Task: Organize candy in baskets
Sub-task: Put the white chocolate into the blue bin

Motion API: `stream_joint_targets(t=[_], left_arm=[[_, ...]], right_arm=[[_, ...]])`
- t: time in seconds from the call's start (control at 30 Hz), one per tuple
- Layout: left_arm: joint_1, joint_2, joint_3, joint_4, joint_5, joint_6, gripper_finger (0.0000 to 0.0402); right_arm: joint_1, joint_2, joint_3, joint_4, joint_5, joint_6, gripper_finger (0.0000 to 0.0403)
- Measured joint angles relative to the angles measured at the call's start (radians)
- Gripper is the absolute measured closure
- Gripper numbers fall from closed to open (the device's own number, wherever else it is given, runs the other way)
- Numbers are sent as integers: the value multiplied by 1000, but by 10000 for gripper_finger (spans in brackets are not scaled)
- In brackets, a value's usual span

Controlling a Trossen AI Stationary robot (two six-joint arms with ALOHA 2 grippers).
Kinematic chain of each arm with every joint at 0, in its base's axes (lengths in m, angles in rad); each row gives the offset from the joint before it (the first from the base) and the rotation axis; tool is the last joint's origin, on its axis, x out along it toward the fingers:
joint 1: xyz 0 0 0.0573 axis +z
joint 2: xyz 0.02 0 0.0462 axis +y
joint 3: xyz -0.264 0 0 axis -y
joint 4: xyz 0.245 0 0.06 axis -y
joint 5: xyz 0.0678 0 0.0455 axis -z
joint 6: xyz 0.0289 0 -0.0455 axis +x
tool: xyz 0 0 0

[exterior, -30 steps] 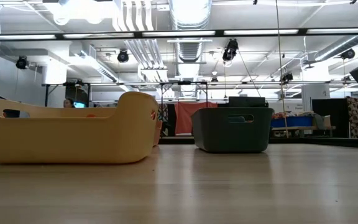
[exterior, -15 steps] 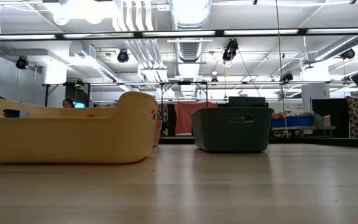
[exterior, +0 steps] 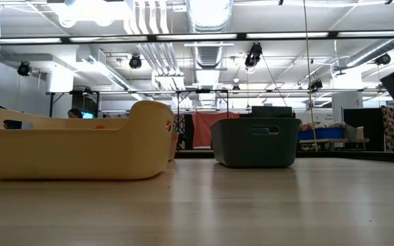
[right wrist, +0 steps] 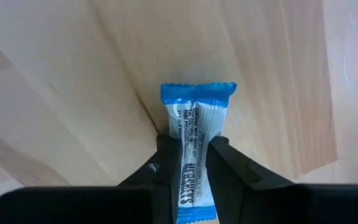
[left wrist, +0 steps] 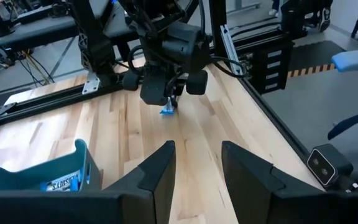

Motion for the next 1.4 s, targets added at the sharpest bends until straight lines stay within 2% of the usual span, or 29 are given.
stream_joint_targets(t=[0.13, 0.4, 0.57, 0.63, 0.73, 0.8, 1.0, 1.27, 1.4], left_arm=[[-1, 0, 0, 14, -26, -2, 287], [0, 0, 0, 1, -209, -46, 287], [0, 0, -1, -11, -211, -61, 287], [0, 0, -2, -17, -194, -68, 287], [0, 3, -2, -15, -107, -71, 287], [0, 13, -2, -9, -95, -77, 287], [0, 51, -2, 11, -96, -98, 287], [1, 95, -2, 45, -96, -95, 288], [1, 111, -2, 59, -97, -95, 317]], right_arm=[[0, -29, 0, 6, 3, -1, 343], [0, -152, 0, 39, 105, -18, 343], [0, -221, 1, 54, 170, -10, 349], [0, -240, 1, 55, 168, 22, 356], [0, -261, 0, 55, 140, 106, 369], [0, -268, -3, 56, 115, 170, 378], [34, -244, -37, 84, 27, 319, 394], [53, -128, -94, 208, 22, 349, 394], [49, -63, -86, 212, 23, 324, 394]])
